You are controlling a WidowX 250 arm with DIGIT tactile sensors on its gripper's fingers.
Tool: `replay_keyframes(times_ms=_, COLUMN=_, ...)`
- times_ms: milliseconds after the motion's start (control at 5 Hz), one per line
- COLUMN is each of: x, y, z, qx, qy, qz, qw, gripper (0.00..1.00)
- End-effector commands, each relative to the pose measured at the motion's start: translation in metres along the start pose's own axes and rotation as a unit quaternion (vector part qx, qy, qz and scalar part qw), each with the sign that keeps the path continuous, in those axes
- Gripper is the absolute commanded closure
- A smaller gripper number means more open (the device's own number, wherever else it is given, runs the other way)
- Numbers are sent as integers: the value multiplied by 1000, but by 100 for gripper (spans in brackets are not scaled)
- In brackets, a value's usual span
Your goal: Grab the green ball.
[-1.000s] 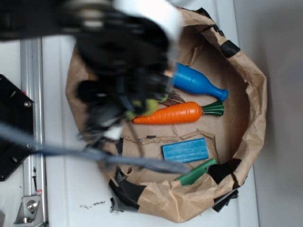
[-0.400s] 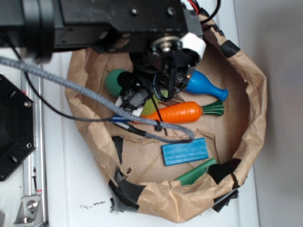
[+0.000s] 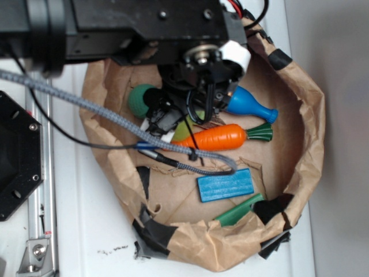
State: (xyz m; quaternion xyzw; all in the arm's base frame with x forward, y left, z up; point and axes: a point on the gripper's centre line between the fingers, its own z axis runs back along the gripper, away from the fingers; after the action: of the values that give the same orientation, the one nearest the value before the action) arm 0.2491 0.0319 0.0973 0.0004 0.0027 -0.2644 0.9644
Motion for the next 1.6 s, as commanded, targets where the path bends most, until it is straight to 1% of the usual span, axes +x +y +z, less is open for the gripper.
replay_keyframes(times_ms=0, x=-7, y=-19, z=-55, qx=-65, qy=49, qz=-74, qw=994, gripper=0)
replay_keyframes(times_ms=200, x=-19, y=-25, z=-55, qx=-70, qy=65, qz=-70, qw=993, gripper=0)
replay_keyframes(times_ms=400, x=-34, y=-20, z=-51, qx=-51, qy=62, qz=-61, qw=995, gripper=0)
replay_keyframes(times_ms=600, x=-37, y=-16, z=-55, qx=-27, qy=58, qz=-56, qw=996, gripper=0)
replay_keyframes(times_ms=800, x=-39, y=-13, z=-69, qx=6, qy=79, qz=-39, qw=996, gripper=100)
replay_keyframes(times_ms=1200, x=-36, y=-9, z=-64, qx=17, qy=75, qz=-28, qw=997, gripper=100)
replay_keyframes(times_ms=1400, x=-34, y=-5, z=-48, qx=15, qy=49, qz=-3, qw=999, gripper=100)
